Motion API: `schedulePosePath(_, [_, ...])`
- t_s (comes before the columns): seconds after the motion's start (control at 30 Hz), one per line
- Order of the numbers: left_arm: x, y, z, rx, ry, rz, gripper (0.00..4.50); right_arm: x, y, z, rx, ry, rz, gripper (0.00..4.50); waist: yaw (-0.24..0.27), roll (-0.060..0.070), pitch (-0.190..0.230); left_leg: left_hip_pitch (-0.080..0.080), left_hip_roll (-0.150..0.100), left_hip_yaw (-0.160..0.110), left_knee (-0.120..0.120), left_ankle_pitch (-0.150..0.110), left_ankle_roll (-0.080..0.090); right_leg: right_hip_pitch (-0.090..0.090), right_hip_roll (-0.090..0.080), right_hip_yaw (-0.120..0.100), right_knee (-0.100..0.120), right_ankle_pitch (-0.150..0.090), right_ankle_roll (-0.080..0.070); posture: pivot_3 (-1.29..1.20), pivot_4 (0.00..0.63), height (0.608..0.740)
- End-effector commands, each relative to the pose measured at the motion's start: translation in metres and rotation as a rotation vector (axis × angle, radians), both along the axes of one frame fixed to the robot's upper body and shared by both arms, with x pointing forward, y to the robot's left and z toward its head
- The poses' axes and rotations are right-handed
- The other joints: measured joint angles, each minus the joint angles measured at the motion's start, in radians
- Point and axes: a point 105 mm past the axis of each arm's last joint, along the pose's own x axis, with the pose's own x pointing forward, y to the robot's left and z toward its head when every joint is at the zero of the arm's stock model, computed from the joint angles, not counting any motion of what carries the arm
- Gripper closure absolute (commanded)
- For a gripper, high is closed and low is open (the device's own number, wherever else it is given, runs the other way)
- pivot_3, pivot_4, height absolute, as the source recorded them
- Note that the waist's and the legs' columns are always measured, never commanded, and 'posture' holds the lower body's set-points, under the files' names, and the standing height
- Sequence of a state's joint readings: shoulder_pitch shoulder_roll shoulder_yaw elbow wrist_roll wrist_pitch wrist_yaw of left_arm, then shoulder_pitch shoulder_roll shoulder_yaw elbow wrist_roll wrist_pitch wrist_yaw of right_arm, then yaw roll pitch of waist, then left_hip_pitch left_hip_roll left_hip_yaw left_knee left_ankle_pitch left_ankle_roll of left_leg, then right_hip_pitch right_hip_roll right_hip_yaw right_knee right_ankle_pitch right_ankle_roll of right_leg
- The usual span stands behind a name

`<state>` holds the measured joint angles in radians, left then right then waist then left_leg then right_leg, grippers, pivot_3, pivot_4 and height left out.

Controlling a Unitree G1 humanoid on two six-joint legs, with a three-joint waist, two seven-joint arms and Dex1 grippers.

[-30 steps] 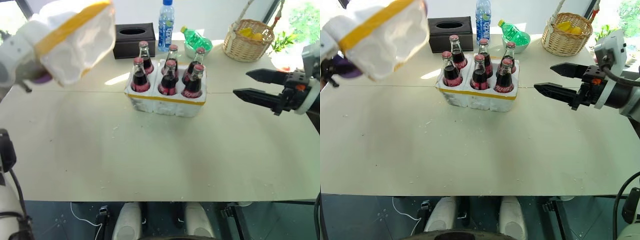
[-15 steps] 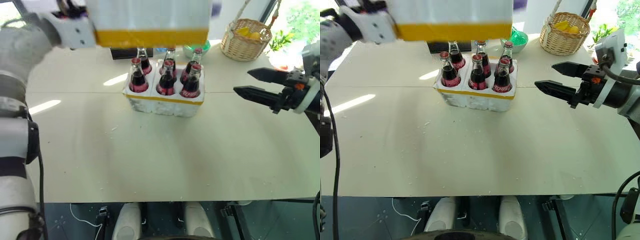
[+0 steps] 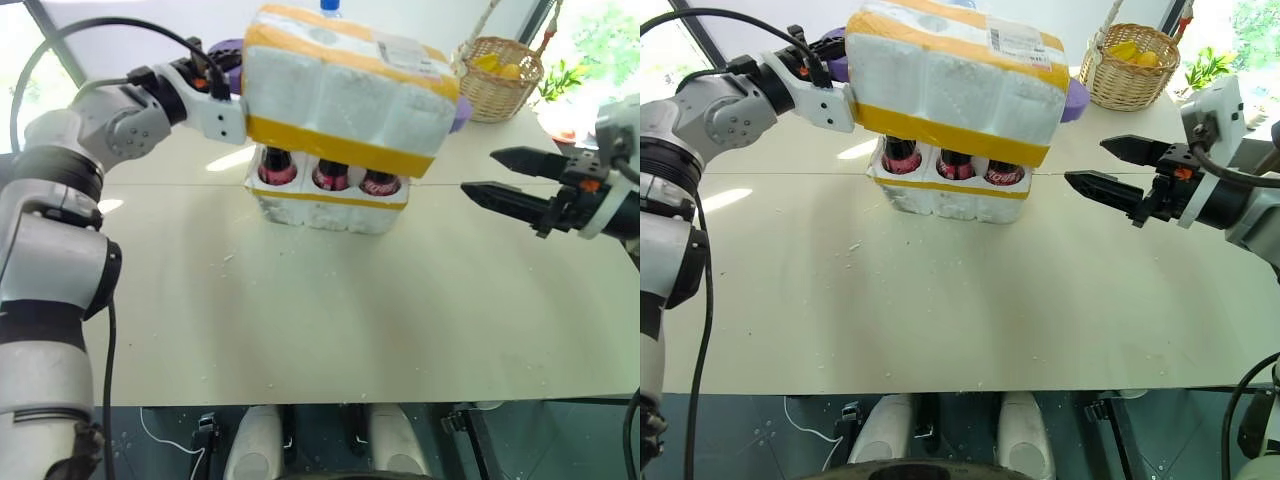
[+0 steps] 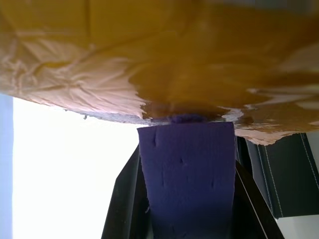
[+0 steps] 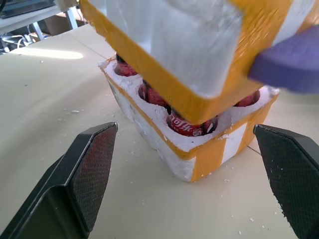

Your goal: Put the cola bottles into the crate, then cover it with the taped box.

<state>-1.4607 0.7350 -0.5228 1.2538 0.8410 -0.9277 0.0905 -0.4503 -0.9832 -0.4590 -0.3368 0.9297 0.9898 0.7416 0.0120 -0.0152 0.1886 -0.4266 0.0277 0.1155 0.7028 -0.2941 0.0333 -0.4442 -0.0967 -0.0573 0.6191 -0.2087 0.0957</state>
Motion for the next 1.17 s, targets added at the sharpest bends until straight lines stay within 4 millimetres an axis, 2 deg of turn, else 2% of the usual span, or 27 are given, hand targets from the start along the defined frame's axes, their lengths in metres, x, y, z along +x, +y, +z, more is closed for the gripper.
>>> schedulePosePath(0.03, [0.001,0.002,0.0,0.032,-0.001,0.018,2.99,-0.009,0.0,0.014,-0.008,-0.064,0.0,0.0,0.0,0.0,0.0,0.0,0.0,0.0,0.0,0.0,0.0,0.0,0.0,0.0,0.0,0.0,0.0,0.0,0.15,0.74])
schedulePosePath(0.07, [0.002,0.003,-0.007,0.069,0.014,0.023,2.64,-0.009,0.0,0.014,-0.01,-0.063,0.0,0.0,0.0,0.0,0.0,0.0,0.0,0.0,0.0,0.0,0.0,0.0,0.0,0.0,0.0,0.0,0.0,0.0,0.15,0.74])
schedulePosePath(0.2, [0.0,0.015,-0.024,0.143,0.046,0.04,0.6,-0.009,-0.002,0.014,-0.014,-0.057,-0.008,0.0,0.0,0.0,0.0,0.0,0.0,0.0,0.0,0.0,0.0,0.0,0.0,0.0,0.0,0.0,0.0,0.0,0.15,0.74])
schedulePosePath(0.27, [-0.004,0.02,-0.027,0.172,0.045,0.033,0.6,-0.009,-0.003,0.014,-0.015,-0.055,-0.01,0.0,-0.001,0.0,0.0,0.0,0.0,0.0,0.0,0.0,0.0,0.0,0.0,0.0,0.0,0.0,0.0,0.0,0.15,0.74])
schedulePosePath(0.4, [-0.023,0.036,-0.029,0.218,0.019,-0.022,0.6,-0.005,-0.005,0.012,-0.008,-0.044,-0.017,0.0,-0.002,0.0,0.0,0.0,0.002,-0.001,0.0,0.0,0.0,0.0,0.0,0.0,0.0,0.0,0.0,0.0,0.15,0.74])
schedulePosePath(0.5, [-0.041,0.061,-0.036,0.14,0.101,-0.027,0.6,-0.004,-0.006,0.008,-0.006,-0.03,-0.021,0.0,-0.002,0.001,0.0,0.0,0.002,-0.001,0.0,0.0,0.0,0.0,0.0,0.0,0.0,0.0,0.0,0.0,0.15,0.74])
schedulePosePath(0.57, [-0.048,0.077,-0.04,0.017,0.186,-0.004,0.6,-0.003,-0.008,0.006,-0.004,-0.022,-0.022,0.0,-0.002,0.001,-0.001,0.001,0.003,-0.001,0.0,0.0,0.0,0.0,0.0,0.001,0.0,0.0,0.0,0.0,0.15,0.74])
schedulePosePath(0.6, [-0.045,0.092,-0.041,-0.127,0.278,0.069,0.6,-0.002,-0.009,0.004,-0.005,-0.014,-0.024,0.0,-0.003,0.002,-0.001,0.001,0.003,-0.001,0.0,0.0,0.0,0.0,0.0,0.001,0.001,0.0,0.0,0.0,0.15,0.74])
schedulePosePath(0.63, [-0.044,0.109,-0.043,-0.326,0.43,0.13,0.6,-0.001,-0.011,0.002,-0.01,-0.004,-0.026,0.0,-0.003,0.002,-0.001,0.001,0.003,0.001,0.0,0.0,-0.001,0.0,0.0,0.001,0.002,0.0,0.0,0.0,0.15,0.74])
schedulePosePath(0.7, [-0.055,0.12,-0.047,-0.638,0.734,0.097,0.6,0.002,-0.014,-0.001,-0.018,0.01,-0.024,0.0,-0.003,0.001,0.0,0.0,0.004,-0.001,0.004,0.0,-0.001,-0.001,-0.001,0.0,0.007,0.0,-0.001,0.0,0.15,0.74])
schedulePosePath(0.73, [-0.063,0.122,-0.043,-0.772,0.884,0.06,0.6,0.004,-0.014,-0.002,-0.024,0.015,-0.019,0.0,-0.003,0.001,0.0,-0.001,0.005,-0.002,0.008,0.0,0.0,-0.001,0.0,0.0,0.009,0.0,-0.001,0.0,0.15,0.74])
schedulePosePath(0.8, [-0.085,0.119,-0.035,-0.923,1.159,-0.035,0.6,0.008,-0.015,-0.001,-0.03,0.021,-0.002,0.0,-0.005,0.0,0.001,-0.003,0.005,-0.005,0.013,0.0,0.0,-0.001,0.0,0.0,0.011,0.0,0.0,0.0,0.15,0.74])
schedulePosePath(0.9, [-0.128,0.109,-0.026,-0.94,1.476,-0.14,0.6,0.015,-0.012,0.001,-0.04,0.024,0.035,0.0,-0.011,0.0,0.001,-0.002,0.004,-0.005,0.015,-0.001,0.002,0.0,0.0,0.001,0.01,0.0,0.0,0.0,0.15,0.74])
schedulePosePath(0.97, [-0.144,0.106,-0.019,-0.917,1.557,-0.176,0.6,0.017,-0.007,0.001,-0.05,0.032,0.069,0.0,-0.012,0.002,0.0,0.001,0.003,-0.005,0.015,-0.002,0.003,0.002,0.0,0.001,0.01,-0.002,0.001,0.0,0.15,0.74])
schedulePosePath(1.17, [-0.153,0.107,-0.015,-0.865,1.569,-0.116,0.6,0.024,0.001,-0.002,-0.07,0.047,0.128,0.0,-0.005,0.005,-0.001,0.001,0.003,-0.006,0.013,-0.002,0.003,0.001,0.001,0.001,0.011,-0.003,0.0,0.0,0.15,0.74])
